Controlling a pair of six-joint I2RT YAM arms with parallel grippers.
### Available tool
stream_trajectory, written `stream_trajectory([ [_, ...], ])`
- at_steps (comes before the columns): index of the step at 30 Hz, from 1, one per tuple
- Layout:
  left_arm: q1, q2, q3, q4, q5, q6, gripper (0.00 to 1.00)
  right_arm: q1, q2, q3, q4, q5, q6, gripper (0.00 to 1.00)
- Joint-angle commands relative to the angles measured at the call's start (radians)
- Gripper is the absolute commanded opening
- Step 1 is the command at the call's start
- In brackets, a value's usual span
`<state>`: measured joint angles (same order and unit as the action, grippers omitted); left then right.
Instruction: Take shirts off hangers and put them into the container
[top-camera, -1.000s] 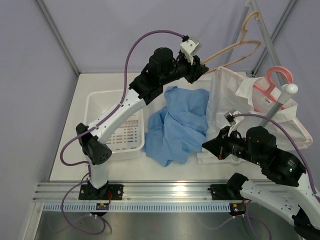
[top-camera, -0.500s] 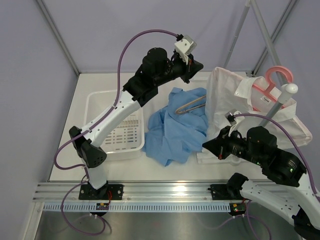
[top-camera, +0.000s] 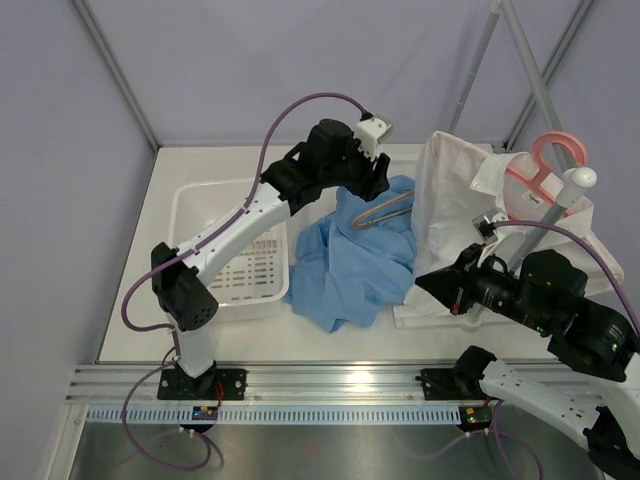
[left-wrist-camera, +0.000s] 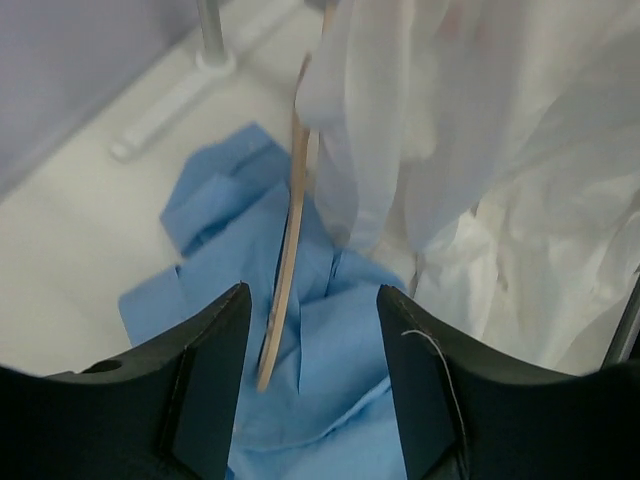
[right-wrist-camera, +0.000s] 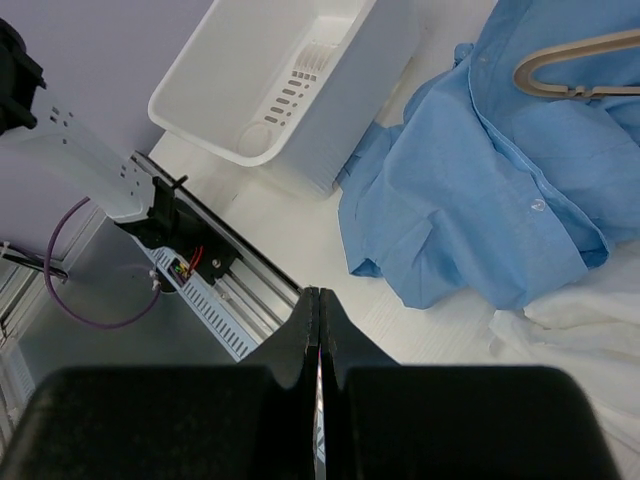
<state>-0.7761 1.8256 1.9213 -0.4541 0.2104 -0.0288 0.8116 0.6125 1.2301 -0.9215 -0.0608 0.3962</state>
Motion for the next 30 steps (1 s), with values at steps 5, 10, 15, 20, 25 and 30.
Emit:
stream_trajectory([
  [5, 0.014, 0.145, 0.005, -0.075, 0.041, 0.032, 0.58, 0.011, -0.003, 0.085, -0.02, 0.007, -0.017, 0.0],
  [10, 0.018, 0.224, 0.044, -0.074, 0.057, -0.006, 0.58, 0.011, -0.01, 0.083, -0.027, 0.003, -0.014, 0.0],
  [15, 0.023, 0.303, 0.061, -0.07, 0.072, -0.019, 0.61, 0.011, -0.016, 0.074, -0.017, -0.007, -0.013, 0.0],
  [20, 0.041, 0.37, 0.157, -0.106, 0.052, -0.017, 0.0, 0.009, -0.025, 0.065, -0.017, -0.01, -0.01, 0.0],
  [25, 0.076, 0.237, 0.231, -0.089, 0.041, 0.009, 0.0, 0.011, -0.033, 0.055, -0.016, -0.019, 0.003, 0.0],
  [30, 0.152, 0.185, 0.57, -0.215, 0.141, 0.06, 0.0, 0.011, -0.028, 0.06, -0.02, -0.027, -0.003, 0.0],
])
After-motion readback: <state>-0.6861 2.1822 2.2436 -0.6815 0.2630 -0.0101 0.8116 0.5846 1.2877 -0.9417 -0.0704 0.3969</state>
